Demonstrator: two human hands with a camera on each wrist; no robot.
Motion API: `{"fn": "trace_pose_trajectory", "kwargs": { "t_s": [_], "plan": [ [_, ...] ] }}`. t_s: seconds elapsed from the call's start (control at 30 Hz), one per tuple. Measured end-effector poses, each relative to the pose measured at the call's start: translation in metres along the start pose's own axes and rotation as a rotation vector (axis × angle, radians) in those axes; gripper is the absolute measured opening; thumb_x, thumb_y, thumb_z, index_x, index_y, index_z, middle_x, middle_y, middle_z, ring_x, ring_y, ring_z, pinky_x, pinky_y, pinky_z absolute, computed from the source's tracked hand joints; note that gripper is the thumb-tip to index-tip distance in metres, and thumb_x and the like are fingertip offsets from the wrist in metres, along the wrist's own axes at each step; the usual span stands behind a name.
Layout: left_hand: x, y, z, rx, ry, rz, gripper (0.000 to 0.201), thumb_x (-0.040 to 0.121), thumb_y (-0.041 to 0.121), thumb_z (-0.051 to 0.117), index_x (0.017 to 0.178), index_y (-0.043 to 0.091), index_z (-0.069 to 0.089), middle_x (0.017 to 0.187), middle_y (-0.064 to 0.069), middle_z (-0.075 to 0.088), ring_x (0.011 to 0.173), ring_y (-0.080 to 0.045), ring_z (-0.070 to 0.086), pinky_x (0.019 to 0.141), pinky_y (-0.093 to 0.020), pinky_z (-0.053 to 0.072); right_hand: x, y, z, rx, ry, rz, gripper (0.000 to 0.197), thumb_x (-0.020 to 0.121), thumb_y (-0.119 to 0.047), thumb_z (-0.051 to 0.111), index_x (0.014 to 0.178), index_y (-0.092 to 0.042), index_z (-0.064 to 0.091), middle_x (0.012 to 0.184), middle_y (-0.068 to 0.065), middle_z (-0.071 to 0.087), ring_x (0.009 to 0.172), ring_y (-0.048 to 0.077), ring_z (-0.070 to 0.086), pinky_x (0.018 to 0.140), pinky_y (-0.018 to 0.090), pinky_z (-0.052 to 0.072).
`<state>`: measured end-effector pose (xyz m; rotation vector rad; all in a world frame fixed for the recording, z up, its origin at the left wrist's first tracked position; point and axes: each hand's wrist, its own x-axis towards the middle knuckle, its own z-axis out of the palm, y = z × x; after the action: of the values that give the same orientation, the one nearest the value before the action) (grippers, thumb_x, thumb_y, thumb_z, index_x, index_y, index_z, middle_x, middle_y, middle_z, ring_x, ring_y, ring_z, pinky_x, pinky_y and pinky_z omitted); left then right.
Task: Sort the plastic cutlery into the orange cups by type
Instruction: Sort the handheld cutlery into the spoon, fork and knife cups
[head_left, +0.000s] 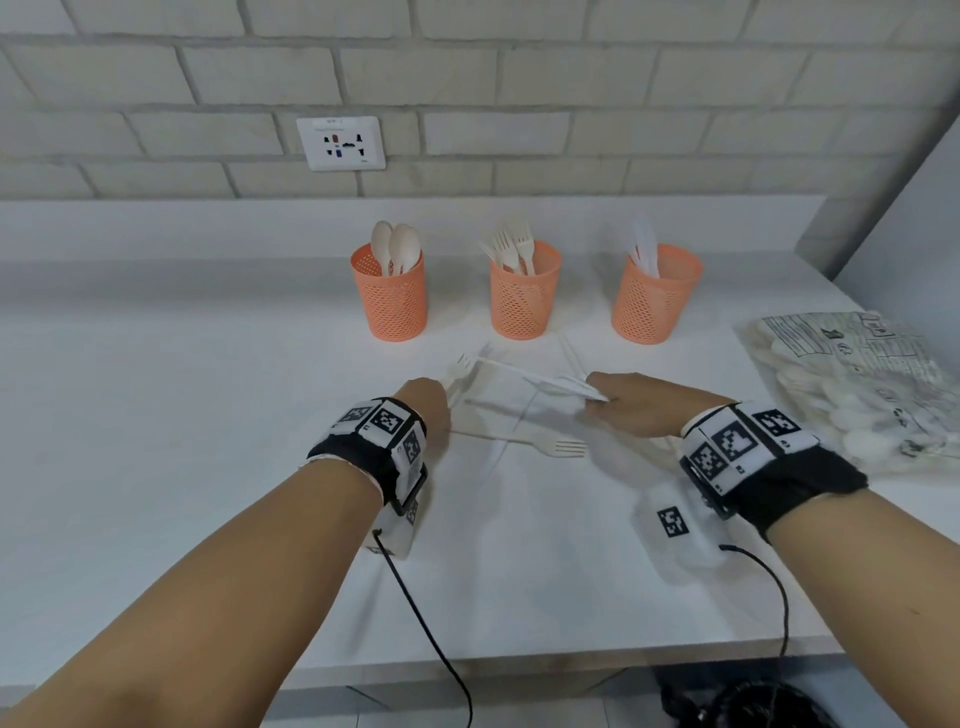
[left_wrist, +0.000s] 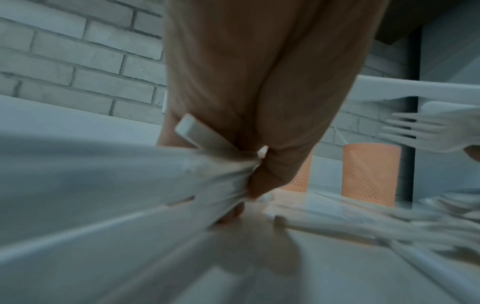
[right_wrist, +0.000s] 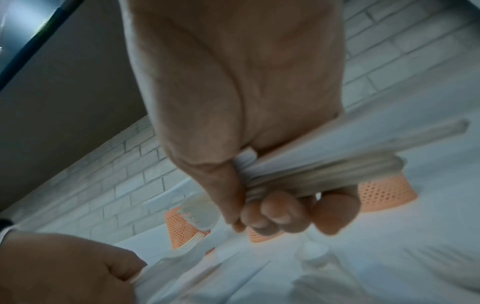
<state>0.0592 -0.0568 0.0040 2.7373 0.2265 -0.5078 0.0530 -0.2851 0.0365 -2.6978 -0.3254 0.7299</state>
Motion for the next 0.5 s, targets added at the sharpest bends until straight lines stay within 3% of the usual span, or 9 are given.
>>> {"fn": "trace_pose_trajectory", "kwargs": {
  "t_s": [0.1,0.17,0.23,0.3,0.4,0.5],
  "plan": [
    [0.002,-0.007,-0.003,-0.241,0.106,-0.013,0.031,0.095,0.009,0.041,0.119,-0.009,0.045,0.120,-0.021,0.055,0.110,-0.033,0.056,0.086,-0.034,0.045,0.001,-0.010,0.007,0.320,0.028,-0.030,0.018,0.098,-0.020,0.037,0.080,-0.020,0.040,0.070,0.002,0.043,0.061,0.016,0.038,0.057,0.028,0.033],
    [0.004,-0.010,-0.008,-0.459,0.225,0.025,0.024,0.092,0.005,0.038,0.113,-0.007,0.042,0.107,-0.020,0.055,0.097,-0.034,0.057,0.075,-0.037,0.044,0.003,-0.021,0.011,0.444,0.098,-0.058,0.020,0.098,-0.021,0.037,0.078,-0.022,0.040,0.067,0.000,0.042,0.059,0.014,0.037,0.055,0.025,0.034],
    [0.004,-0.009,-0.012,-0.661,0.341,0.076,0.014,0.094,0.011,0.037,0.101,0.000,0.042,0.092,-0.014,0.051,0.084,-0.029,0.051,0.073,-0.039,0.045,0.007,-0.035,0.015,0.524,0.160,-0.090,0.021,0.098,-0.022,0.037,0.078,-0.025,0.040,0.067,0.000,0.042,0.059,0.013,0.037,0.055,0.024,0.035],
    [0.001,-0.006,-0.015,-0.864,0.406,0.122,0.017,0.096,0.021,0.039,0.095,0.004,0.042,0.079,-0.007,0.047,0.075,-0.026,0.047,0.068,-0.037,0.044,0.012,-0.049,0.019,0.627,0.190,-0.114,0.019,0.098,-0.021,0.036,0.080,-0.025,0.041,0.069,0.000,0.040,0.059,0.013,0.036,0.054,0.025,0.033],
    [-0.011,0.003,-0.020,-1.156,0.349,0.188,0.033,0.093,0.041,0.050,0.104,0.011,0.045,0.069,-0.003,0.043,0.053,-0.015,0.042,0.047,-0.025,0.039,0.020,-0.070,0.026,0.719,0.229,-0.100,0.011,0.098,-0.020,0.035,0.097,-0.019,0.045,0.072,0.001,0.040,0.058,0.013,0.036,0.052,0.025,0.032],
    [-0.022,0.010,-0.017,-1.240,0.292,0.215,0.040,0.080,0.045,0.068,0.085,0.009,0.051,0.058,-0.004,0.039,0.045,-0.014,0.037,0.041,-0.023,0.035,0.030,-0.089,0.032,0.575,0.303,-0.105,0.027,0.099,-0.021,0.032,0.121,-0.009,0.040,0.093,0.008,0.052,0.070,0.016,0.047,0.060,0.028,0.037]
  ]
}}
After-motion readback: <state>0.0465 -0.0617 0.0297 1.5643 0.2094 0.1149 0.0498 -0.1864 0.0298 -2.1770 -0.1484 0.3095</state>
